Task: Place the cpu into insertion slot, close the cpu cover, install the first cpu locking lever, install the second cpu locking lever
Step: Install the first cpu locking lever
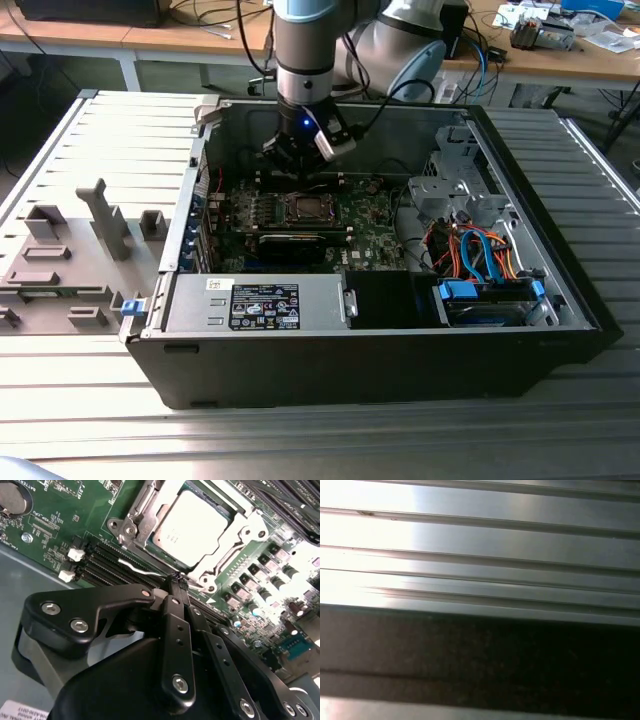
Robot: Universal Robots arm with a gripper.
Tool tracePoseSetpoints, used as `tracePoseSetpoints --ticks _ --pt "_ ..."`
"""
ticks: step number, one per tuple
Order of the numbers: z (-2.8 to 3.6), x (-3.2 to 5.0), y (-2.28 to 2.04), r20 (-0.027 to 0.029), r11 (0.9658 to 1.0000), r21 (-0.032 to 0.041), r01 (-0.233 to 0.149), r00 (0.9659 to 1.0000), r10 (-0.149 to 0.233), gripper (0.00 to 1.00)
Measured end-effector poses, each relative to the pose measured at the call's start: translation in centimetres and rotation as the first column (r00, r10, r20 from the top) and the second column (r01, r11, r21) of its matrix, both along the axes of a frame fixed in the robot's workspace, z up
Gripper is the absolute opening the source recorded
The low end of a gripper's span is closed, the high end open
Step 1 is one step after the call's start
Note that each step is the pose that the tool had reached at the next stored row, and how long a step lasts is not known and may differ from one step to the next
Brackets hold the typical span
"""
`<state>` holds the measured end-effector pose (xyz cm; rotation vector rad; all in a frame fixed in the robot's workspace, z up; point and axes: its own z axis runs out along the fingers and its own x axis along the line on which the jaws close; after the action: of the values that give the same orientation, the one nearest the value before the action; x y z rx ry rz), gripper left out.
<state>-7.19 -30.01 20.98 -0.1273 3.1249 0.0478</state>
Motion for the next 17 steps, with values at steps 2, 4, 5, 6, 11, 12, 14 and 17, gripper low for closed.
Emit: tracePoseSetpoints --ticks 2,4,5,6,11,12,14,17 --pt "-0.21 0.19 0.00 -0.0001 1.0000 -0.0004 0.000 1.0000 0.000 0.11" --pt "-0.46 0.53 0.00 -0.0001 1.0000 -0.0012 0.000 1.0000 0.000 0.11" --pt "-0.50 0.66 0.00 -0.0002 1.0000 -0.0019 0.000 1.0000 0.000 0.11" --pt "-0.57 0.89 0.00 0.0000 1.0000 -0.0023 0.000 1.0000 0.000 0.11" --pt "-0.73 1.70 0.00 0.0001 1.0000 -0.0086 0.000 1.0000 0.000 0.11" --pt "-0.77 1.80 0.01 0.0005 1.0000 -0.0085 0.000 1.0000 0.000 0.11" --pt "-0.80 2.02 0.01 0.0002 1.0000 -0.0095 0.000 1.0000 0.000 0.11" --pt "-0.82 2.30 0.14 0.0001 0.9999 -0.0110 0.000 1.0000 0.000 0.11"
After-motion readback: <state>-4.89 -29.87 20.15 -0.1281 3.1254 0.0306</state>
